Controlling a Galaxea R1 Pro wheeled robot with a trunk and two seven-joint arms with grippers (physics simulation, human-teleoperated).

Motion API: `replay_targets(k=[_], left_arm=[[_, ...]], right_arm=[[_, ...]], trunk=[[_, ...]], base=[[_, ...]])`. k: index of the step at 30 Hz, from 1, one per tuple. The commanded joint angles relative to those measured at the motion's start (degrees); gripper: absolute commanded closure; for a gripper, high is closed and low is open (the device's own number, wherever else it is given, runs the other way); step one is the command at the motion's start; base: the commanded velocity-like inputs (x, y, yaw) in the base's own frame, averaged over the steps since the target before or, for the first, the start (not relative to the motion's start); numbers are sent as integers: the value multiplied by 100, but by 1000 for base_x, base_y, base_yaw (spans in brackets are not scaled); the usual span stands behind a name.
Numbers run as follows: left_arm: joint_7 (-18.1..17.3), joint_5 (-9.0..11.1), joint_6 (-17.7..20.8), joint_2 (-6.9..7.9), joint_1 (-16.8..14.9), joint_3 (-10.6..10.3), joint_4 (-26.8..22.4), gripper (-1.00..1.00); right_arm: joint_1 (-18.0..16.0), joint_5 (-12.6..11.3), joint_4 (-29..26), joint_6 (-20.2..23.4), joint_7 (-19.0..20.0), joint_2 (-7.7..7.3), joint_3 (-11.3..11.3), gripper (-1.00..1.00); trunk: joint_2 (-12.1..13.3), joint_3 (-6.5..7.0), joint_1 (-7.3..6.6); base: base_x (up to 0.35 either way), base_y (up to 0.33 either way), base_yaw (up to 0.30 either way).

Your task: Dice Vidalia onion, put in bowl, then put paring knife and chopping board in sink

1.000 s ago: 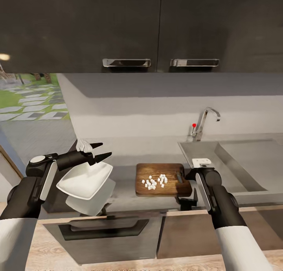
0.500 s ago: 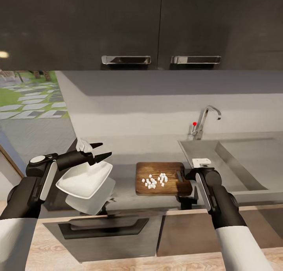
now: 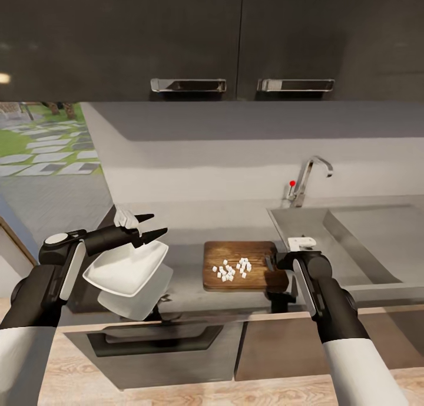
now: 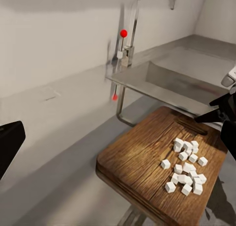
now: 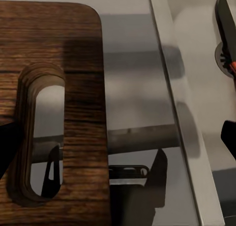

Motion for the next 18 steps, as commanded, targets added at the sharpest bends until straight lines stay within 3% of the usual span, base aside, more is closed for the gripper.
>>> replay_targets(k=[1, 18], left_arm=[[-10, 29, 51, 2, -4, 1, 0, -100], [-9, 29, 51, 2, -3, 1, -2, -100]], right_arm=[[-5, 25, -5, 27, 1, 3, -2, -100], [-5, 27, -4, 28, 1, 3, -3, -100]], trunk=[[-6, -12, 1], [-6, -96, 1]], base=[[0, 0, 0], [0, 0, 0]])
